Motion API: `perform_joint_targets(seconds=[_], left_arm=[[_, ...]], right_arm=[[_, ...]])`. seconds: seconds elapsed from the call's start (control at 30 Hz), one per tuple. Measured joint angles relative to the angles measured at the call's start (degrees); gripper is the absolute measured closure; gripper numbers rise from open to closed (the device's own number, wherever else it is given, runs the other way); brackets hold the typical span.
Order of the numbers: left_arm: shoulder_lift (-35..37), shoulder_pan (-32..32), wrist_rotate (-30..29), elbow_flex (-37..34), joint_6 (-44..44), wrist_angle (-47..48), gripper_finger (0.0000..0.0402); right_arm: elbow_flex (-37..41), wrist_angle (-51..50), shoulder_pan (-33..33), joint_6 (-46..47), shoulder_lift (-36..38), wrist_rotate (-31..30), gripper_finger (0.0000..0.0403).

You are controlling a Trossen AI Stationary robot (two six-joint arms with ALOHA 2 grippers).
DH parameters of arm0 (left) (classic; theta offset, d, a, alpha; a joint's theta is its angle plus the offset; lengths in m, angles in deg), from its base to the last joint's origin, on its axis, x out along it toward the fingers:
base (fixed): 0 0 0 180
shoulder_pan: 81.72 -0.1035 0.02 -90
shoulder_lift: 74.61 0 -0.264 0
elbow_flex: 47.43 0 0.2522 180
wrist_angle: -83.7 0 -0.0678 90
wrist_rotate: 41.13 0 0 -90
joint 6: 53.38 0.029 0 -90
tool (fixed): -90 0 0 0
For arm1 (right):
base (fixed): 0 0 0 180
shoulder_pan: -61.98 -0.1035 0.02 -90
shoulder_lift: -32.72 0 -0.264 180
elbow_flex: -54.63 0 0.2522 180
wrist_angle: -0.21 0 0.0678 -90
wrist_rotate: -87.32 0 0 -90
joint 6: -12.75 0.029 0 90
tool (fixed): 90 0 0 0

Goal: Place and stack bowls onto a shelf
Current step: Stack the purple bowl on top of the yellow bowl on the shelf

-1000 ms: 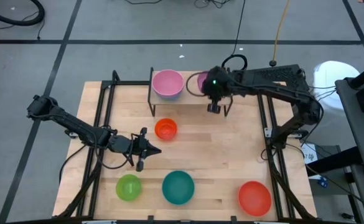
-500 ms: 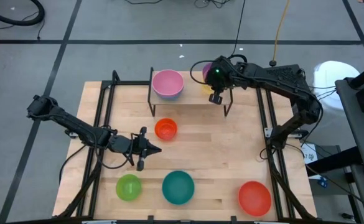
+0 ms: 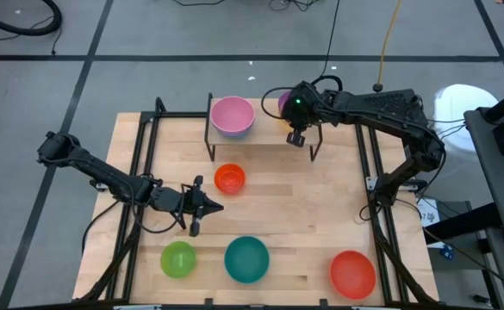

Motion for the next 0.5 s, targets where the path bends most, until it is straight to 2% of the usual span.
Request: perform_joint_targets(seconds=[0.5], left_arm=[[0.0,0.0,0.0,0.0,-0.2,0.0,0.0380]], right_arm=[[0.0,-0.3,0.0,0.2,-1.8,0.0,0.0396]])
